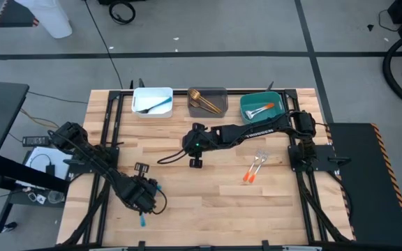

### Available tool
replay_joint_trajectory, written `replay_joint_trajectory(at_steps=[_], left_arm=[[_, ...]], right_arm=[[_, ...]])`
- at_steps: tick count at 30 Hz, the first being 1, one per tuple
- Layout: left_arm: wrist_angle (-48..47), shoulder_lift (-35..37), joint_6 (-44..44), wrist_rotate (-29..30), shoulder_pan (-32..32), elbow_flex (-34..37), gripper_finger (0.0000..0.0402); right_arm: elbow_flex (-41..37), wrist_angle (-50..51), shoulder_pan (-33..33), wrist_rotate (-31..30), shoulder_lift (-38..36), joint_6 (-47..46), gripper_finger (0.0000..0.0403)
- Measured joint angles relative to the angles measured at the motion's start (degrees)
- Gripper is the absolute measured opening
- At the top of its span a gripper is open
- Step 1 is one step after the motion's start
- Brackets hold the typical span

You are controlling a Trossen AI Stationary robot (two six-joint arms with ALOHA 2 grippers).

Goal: Sort silverware by color (type)
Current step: Put the top blue fork into the white bin

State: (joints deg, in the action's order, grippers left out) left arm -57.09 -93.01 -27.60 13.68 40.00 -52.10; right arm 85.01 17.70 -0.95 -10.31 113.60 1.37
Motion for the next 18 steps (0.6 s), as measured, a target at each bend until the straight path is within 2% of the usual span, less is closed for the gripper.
replay_joint_trajectory(at_steps=[7,12,18], left_arm=[[-3.8,0.0,-0.2,5.8,-1.5,0.0,0.0015],[-5.1,0.0,-0.2,13.5,-2.4,0.0,0.0015],[-7.8,0.1,1.7,20.3,-4.8,0.0,0.0015]], right_arm=[[0.0,0.0,-0.1,0.0,0.0,-2.1,0.0126],[0.0,0.8,-0.9,-0.3,0.0,-3.1,0.0126],[0.0,6.7,-1.6,-5.1,0.0,-3.1,0.0126]])
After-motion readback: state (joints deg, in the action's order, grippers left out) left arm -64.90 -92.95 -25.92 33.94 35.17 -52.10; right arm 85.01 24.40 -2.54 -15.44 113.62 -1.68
